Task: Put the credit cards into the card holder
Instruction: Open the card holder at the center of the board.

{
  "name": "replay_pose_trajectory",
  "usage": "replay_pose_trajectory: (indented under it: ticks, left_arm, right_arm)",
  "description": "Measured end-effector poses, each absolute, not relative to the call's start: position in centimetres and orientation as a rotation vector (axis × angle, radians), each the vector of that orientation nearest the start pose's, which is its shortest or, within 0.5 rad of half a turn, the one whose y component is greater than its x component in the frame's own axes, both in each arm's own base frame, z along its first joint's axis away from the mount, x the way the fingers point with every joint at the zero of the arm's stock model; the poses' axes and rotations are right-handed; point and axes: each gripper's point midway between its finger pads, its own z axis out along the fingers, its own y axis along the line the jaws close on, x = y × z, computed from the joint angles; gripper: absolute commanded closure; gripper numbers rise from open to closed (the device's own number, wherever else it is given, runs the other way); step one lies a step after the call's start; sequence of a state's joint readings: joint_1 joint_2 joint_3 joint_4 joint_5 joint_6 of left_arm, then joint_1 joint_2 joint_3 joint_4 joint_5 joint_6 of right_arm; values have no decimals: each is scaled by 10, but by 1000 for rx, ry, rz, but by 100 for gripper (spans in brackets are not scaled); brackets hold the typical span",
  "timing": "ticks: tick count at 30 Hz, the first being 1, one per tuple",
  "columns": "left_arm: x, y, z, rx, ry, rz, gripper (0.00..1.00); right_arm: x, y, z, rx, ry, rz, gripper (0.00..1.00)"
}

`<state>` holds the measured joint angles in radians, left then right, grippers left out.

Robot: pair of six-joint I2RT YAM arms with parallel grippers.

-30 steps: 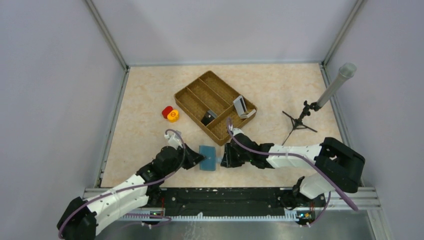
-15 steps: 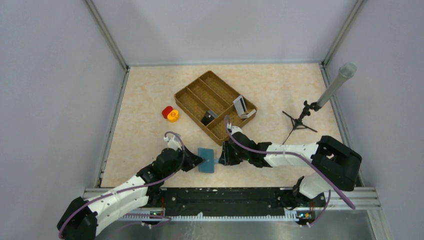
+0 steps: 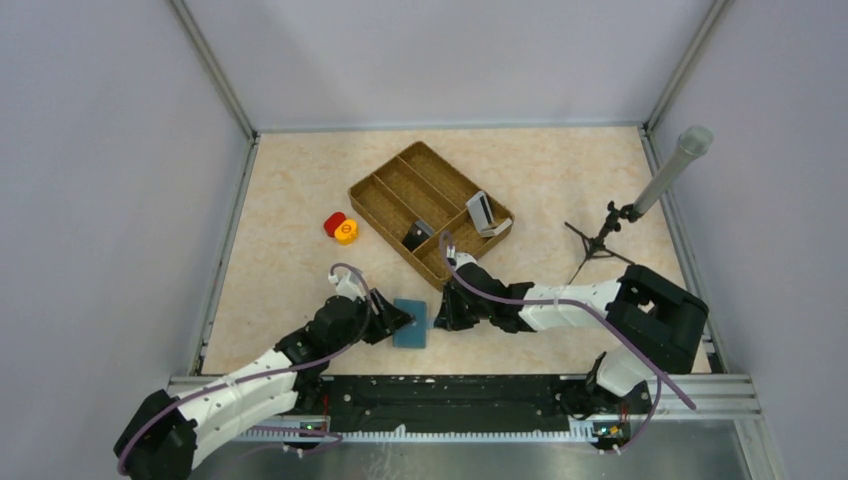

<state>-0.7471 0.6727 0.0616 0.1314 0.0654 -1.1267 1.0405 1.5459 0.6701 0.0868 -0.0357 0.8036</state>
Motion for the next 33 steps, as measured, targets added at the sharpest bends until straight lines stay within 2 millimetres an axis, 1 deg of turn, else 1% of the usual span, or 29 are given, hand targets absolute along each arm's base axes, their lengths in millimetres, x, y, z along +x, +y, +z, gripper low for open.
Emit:
replay_pose_trajectory:
  ticks: [1,2,4,7,11,14,16,19,21,28,31,33]
  left_arm:
    - [157,-211,56,-376,2255,-1150,13]
    - [157,-210,55,-377,2265,-1138,8]
    - [156,-208,54,-370,2289,-1101,2]
    - [162,-205,64,-340,2300,-1033,1]
    - [169,-202,73,-282,2313,-943,1]
    - [170,-203,69,-235,2361,-881,1]
    - [169,-203,62,-194,2415,-822,1]
    - [163,-208,55,-125,2468,-785,1]
    - [159,-213,53,-96,2486,-808,1]
    - [154,-232,60,-36,2469,-904,1]
    - [150,-235,58,-6,2479,-896,1]
    - [148,-236,54,22,2498,-857,1]
  right_arm:
    - [156,338,31,-321,2543,865,100]
    - [156,337,31,-320,2545,864,100]
    - [155,336,33,-321,2545,864,100]
    - [153,336,45,-325,2530,894,100]
    - [151,337,71,-328,2478,959,100]
    - [149,336,87,-328,2444,995,100]
    - [149,335,92,-328,2434,1003,100]
    - [147,332,91,-328,2445,992,100]
    - [146,330,88,-330,2460,979,100]
    - [145,328,86,-331,2472,969,100]
    - [145,328,86,-332,2473,969,100]
    - [144,328,86,-332,2473,970,100]
